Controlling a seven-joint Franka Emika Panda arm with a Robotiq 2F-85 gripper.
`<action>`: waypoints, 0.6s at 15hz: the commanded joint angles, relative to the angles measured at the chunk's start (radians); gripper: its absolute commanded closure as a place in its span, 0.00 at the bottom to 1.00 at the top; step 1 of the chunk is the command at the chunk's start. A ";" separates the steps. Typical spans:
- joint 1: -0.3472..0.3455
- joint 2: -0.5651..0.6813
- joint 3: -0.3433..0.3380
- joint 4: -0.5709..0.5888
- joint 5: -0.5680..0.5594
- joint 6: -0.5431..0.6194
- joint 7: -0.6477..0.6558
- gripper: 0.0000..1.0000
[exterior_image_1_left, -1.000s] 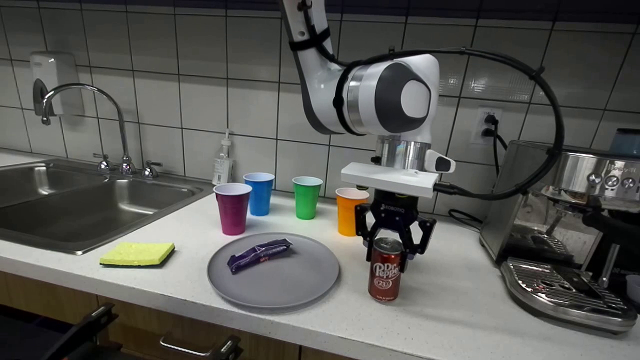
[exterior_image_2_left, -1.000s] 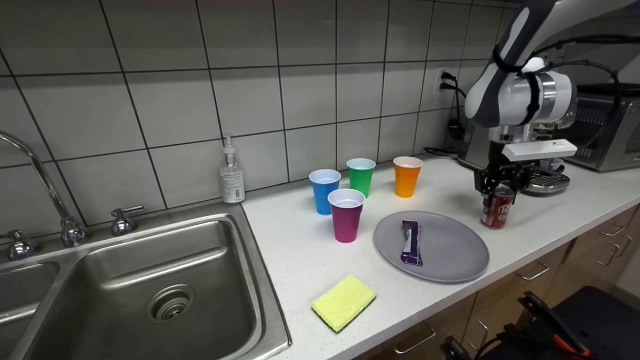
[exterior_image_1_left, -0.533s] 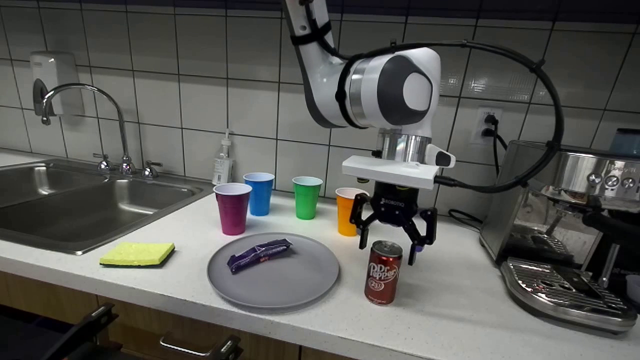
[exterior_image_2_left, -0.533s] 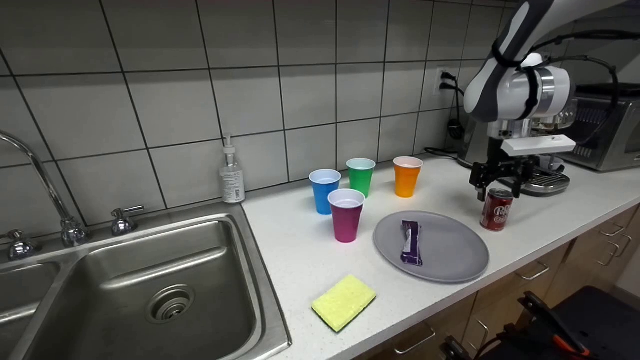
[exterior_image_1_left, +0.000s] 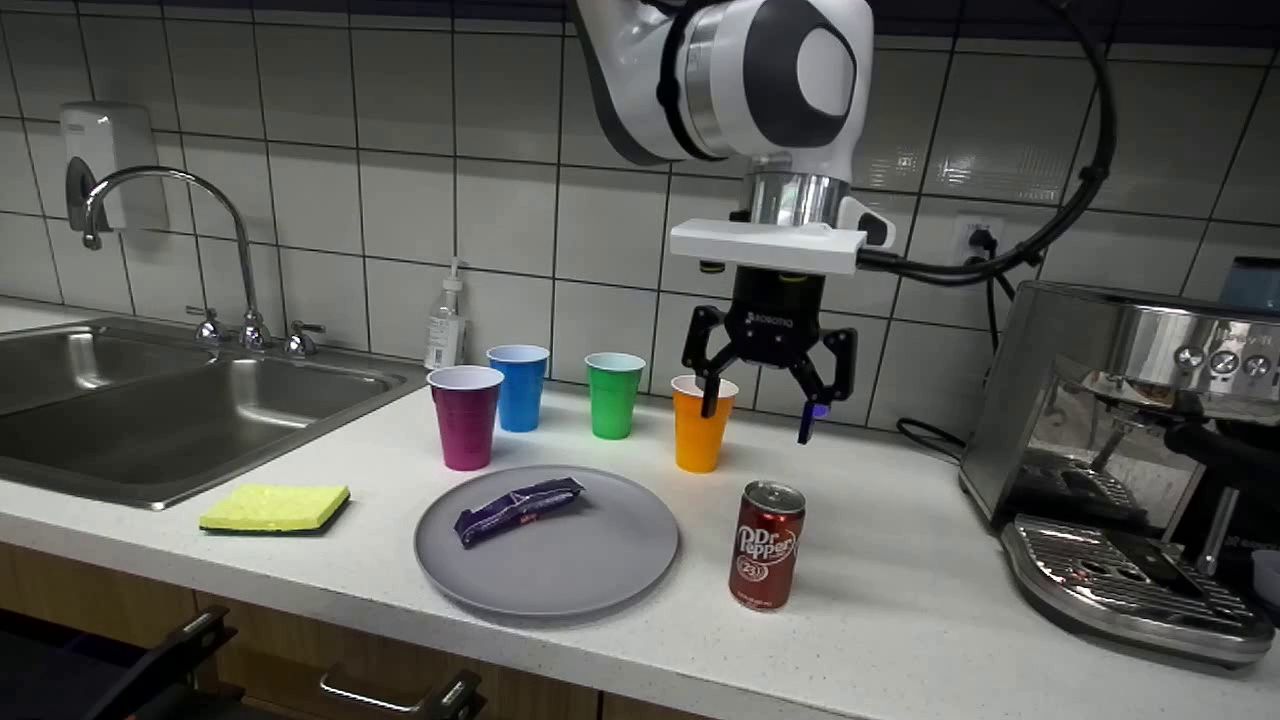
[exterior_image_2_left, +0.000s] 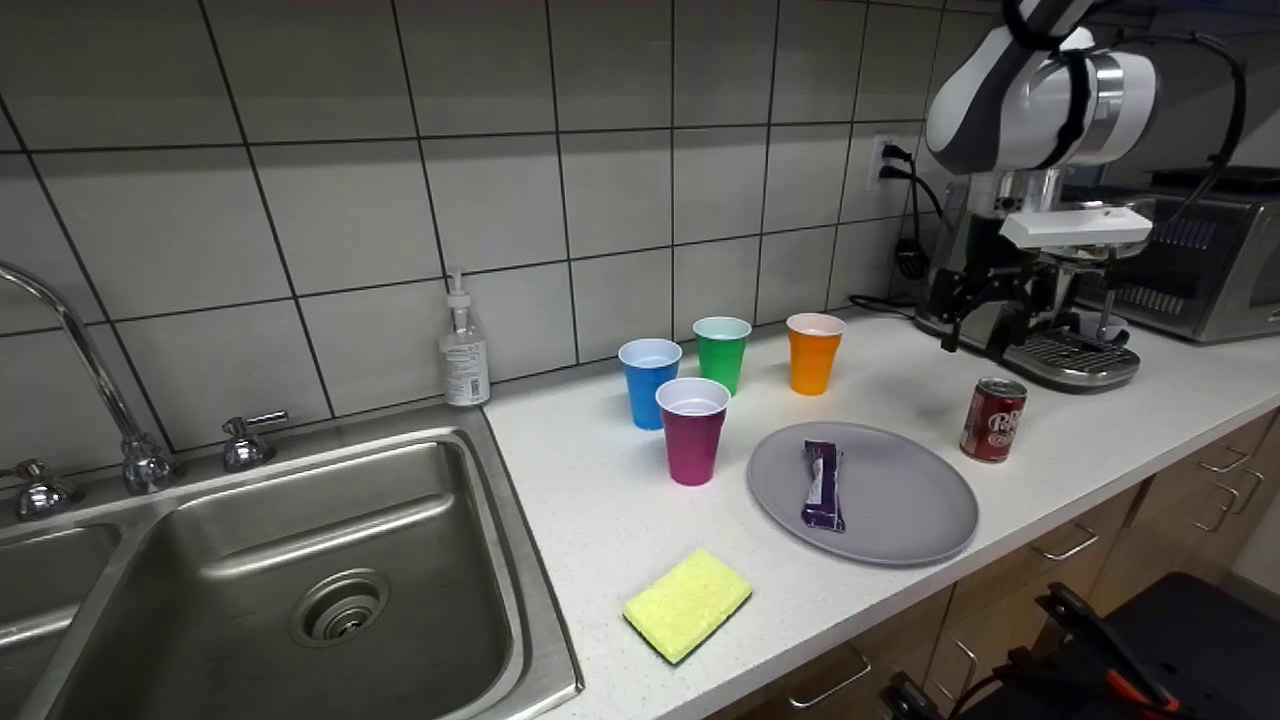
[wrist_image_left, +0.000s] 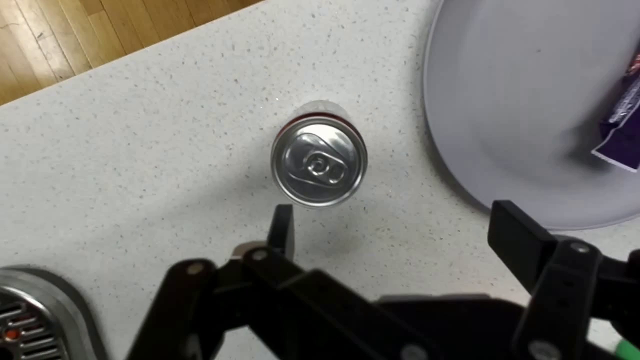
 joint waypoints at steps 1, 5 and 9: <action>0.023 -0.104 0.013 -0.046 -0.023 -0.059 -0.006 0.00; 0.060 -0.144 0.027 -0.095 -0.030 -0.052 0.031 0.00; 0.095 -0.147 0.046 -0.151 -0.014 -0.023 0.069 0.00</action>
